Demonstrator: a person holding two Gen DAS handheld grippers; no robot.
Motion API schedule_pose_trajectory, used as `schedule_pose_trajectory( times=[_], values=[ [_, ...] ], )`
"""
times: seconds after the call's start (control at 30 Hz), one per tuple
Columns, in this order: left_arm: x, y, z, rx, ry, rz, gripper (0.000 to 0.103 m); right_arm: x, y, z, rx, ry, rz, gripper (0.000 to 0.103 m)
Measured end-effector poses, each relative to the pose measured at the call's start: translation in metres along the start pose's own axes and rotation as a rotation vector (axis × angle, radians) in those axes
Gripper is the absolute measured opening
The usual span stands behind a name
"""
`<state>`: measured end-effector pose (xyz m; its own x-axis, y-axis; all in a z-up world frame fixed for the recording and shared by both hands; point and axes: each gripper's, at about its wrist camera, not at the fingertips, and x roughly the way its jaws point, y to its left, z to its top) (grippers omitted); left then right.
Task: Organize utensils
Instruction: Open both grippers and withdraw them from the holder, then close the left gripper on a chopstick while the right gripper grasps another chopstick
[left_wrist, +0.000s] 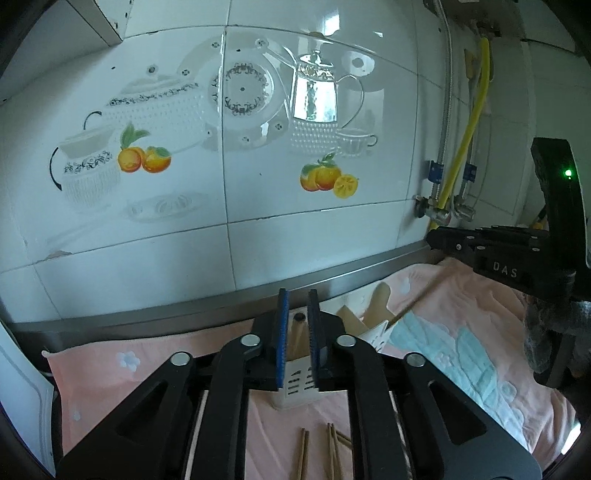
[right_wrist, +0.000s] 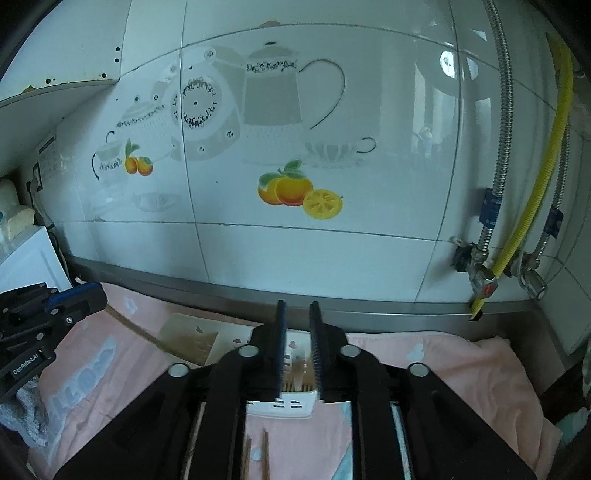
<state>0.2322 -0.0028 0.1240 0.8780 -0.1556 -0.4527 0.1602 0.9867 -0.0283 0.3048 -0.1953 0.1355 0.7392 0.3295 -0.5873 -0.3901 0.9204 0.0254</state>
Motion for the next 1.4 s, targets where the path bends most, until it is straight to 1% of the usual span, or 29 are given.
schedule_pose_trajectory(
  times=[0.03,0.07,0.1,0.13,0.17,0.2,0.23,0.27,0.3,0.33,0.4,0.47,0.5,0.57,0.63,0.7,0.77,0.83,1.0,1.1,1.17,1.23,1.27,1.3,1.33,1.4],
  values=[
    [-0.003,0.0,0.0,-0.001,-0.004,0.004,0.018,-0.003,0.0,-0.001,-0.002,-0.004,-0.004,0.023],
    [-0.006,0.0,-0.001,0.001,-0.008,0.007,0.02,-0.007,0.0,-0.002,-0.004,-0.01,-0.008,0.024],
    [-0.01,0.0,-0.002,0.002,-0.013,0.012,0.025,-0.01,0.0,-0.002,-0.006,-0.015,-0.01,0.026],
    [-0.014,0.001,-0.002,0.0,-0.016,0.016,0.03,-0.013,0.0,-0.003,-0.006,-0.02,-0.012,0.032],
    [-0.019,0.002,-0.004,-0.003,-0.022,0.019,0.038,-0.018,0.0,-0.005,-0.004,-0.027,-0.012,0.035],
    [-0.024,0.002,-0.005,-0.004,-0.03,0.021,0.041,-0.025,0.001,-0.008,-0.004,-0.037,-0.012,0.042],
    [-0.031,0.003,-0.008,-0.002,-0.038,0.023,0.042,-0.029,0.002,-0.01,-0.009,-0.044,-0.014,0.046],
    [-0.037,0.004,-0.011,-0.002,-0.042,0.023,0.044,-0.034,0.003,-0.013,-0.014,-0.053,-0.018,0.047],
    [-0.041,0.005,-0.014,-0.004,-0.044,0.025,0.048,-0.041,0.005,-0.017,-0.021,-0.062,-0.021,0.049],
    [-0.047,0.006,-0.019,-0.008,-0.046,0.029,0.054,-0.048,0.007,-0.023,-0.027,-0.069,-0.018,0.055],
    [-0.056,0.008,-0.028,-0.013,-0.05,0.029,0.058,-0.058,0.011,-0.034,-0.029,-0.08,-0.012,0.064],
    [-0.064,0.011,-0.04,-0.024,-0.044,0.029,0.062,-0.068,0.016,-0.05,-0.033,-0.085,-0.003,0.065],
    [-0.067,0.012,-0.045,-0.032,-0.038,0.028,0.064,-0.071,0.019,-0.058,-0.033,-0.082,0.0,0.068],
    [-0.074,0.013,-0.061,-0.03,-0.025,0.02,0.065,-0.075,0.024,-0.075,-0.032,-0.069,0.017,0.069],
    [-0.081,0.013,-0.078,-0.025,-0.013,0.028,0.067,-0.079,0.029,-0.092,-0.033,-0.056,0.032,0.07],
    [-0.085,0.013,-0.094,-0.028,0.004,0.018,0.068,-0.081,0.033,-0.109,-0.027,-0.039,0.046,0.07],
    [-0.088,0.012,-0.112,-0.024,0.027,0.022,0.068,-0.081,0.037,-0.127,-0.012,-0.014,0.068,0.07],
    [-0.09,0.012,-0.129,-0.019,0.05,0.024,0.068,-0.081,0.04,-0.145,-0.007,0.008,0.072,0.07],
    [-0.094,0.015,-0.172,-0.038,0.109,0.033,0.068,-0.082,0.051,-0.183,-0.049,0.04,0.033,0.07],
    [-0.095,0.019,-0.199,-0.041,0.164,0.033,0.067,-0.082,0.055,-0.204,-0.079,0.067,0.01,0.07],
    [-0.094,0.022,-0.215,-0.046,0.198,0.032,0.061,-0.082,0.057,-0.217,-0.096,0.084,-0.003,0.07],
    [-0.09,0.026,-0.228,-0.052,0.239,0.024,0.05,-0.081,0.057,-0.225,-0.098,0.096,-0.004,0.07],
    [-0.088,0.028,-0.232,-0.053,0.253,0.02,0.046,-0.081,0.056,-0.23,-0.094,0.102,-0.003,0.07],
    [-0.084,0.031,-0.236,-0.054,0.272,0.011,0.038,-0.081,0.056,-0.232,-0.089,0.107,-0.002,0.07],
    [-0.081,0.031,-0.238,-0.052,0.285,0.002,0.036,-0.08,0.055,-0.235,-0.081,0.117,0.0,0.07],
    [-0.075,0.033,-0.242,-0.041,0.308,-0.01,0.028,-0.079,0.054,-0.24,-0.066,0.126,0.0,0.07]
  ],
)
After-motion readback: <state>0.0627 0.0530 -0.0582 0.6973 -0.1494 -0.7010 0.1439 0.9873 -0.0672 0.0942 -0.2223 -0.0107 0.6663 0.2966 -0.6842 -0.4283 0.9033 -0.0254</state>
